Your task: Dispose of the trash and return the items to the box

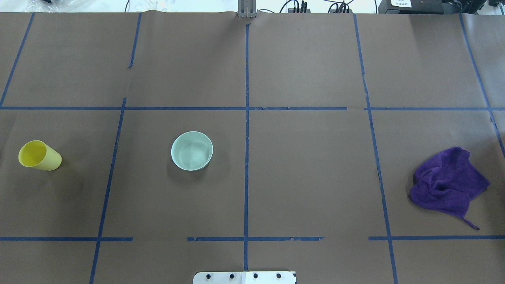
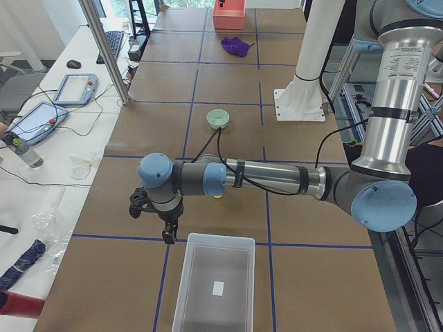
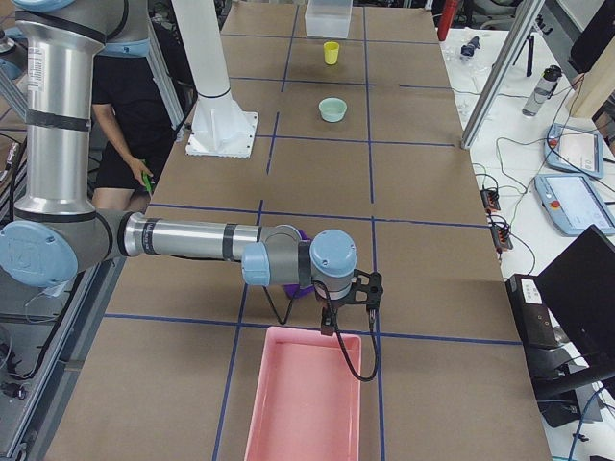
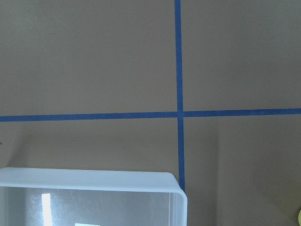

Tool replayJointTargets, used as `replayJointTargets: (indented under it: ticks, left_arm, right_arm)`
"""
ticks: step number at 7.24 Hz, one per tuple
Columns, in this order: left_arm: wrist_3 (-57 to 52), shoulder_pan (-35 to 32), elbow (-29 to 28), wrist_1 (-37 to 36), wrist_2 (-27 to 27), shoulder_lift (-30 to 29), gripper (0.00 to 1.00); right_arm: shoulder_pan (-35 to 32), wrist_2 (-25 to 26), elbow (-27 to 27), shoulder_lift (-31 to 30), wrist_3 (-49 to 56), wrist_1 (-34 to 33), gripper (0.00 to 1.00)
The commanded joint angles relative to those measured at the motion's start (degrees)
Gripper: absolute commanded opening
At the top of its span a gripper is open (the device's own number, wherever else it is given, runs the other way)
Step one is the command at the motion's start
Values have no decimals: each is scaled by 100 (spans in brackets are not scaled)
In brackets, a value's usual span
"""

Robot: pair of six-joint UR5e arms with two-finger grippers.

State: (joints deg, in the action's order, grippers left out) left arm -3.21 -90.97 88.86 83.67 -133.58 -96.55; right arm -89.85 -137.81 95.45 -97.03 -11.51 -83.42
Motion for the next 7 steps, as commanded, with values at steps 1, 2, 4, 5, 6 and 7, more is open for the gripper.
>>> replayJointTargets:
  ticks: [1, 2, 4, 5, 6, 7]
  left_arm:
    - [5, 9, 0, 0, -1, -4, 100]
    - [14, 9, 122, -9, -1, -39, 100]
    - [22, 9, 604, 9, -18, -153, 100]
    - [83, 61, 937, 52, 8, -223, 100]
    - [101, 592, 1019, 436, -1, -285, 100]
    - [84, 719, 1359, 544, -10, -155, 100]
  right_arm:
    - [3, 9, 26, 9, -9, 1, 100]
    - [3, 9, 9, 17, -9, 1, 100]
    - [-6, -70, 44, 52, -26, 19, 100]
    - [-6, -88, 53, 70, -35, 36, 100]
    - [-6, -149, 96, 88, -53, 45, 100]
    - [3, -141, 131, 97, -70, 37, 100]
